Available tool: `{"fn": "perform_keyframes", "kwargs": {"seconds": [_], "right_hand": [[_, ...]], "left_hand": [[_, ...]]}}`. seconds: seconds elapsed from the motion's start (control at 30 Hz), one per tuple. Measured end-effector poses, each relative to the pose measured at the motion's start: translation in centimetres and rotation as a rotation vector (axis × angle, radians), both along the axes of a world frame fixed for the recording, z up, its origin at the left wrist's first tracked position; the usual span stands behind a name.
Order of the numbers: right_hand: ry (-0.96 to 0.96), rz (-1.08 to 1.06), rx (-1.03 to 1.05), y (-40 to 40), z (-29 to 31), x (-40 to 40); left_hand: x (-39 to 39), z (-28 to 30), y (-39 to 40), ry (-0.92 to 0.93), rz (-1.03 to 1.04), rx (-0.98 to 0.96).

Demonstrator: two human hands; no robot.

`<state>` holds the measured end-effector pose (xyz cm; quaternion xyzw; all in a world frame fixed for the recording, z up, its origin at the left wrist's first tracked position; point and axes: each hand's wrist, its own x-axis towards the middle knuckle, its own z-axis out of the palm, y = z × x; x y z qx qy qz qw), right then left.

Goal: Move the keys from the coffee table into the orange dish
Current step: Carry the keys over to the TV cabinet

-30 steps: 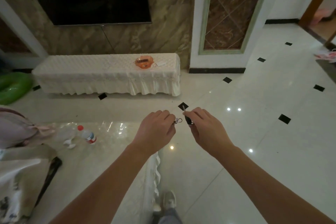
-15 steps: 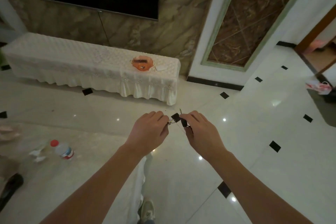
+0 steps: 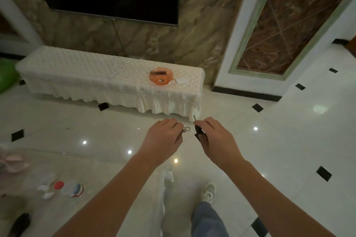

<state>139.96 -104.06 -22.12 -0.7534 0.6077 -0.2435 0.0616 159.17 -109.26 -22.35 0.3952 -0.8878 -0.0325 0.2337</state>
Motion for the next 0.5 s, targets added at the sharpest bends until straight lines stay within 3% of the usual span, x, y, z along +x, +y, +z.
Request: {"fn": "perform_keyframes", "kwargs": {"seconds": [0.5], "right_hand": [[-0.051,0.128,-0.036,-21.5,0.2,-8.1]], "left_hand": [[-8.3,1.9,-16.6,-0.013,0.211,-0.017]]}}
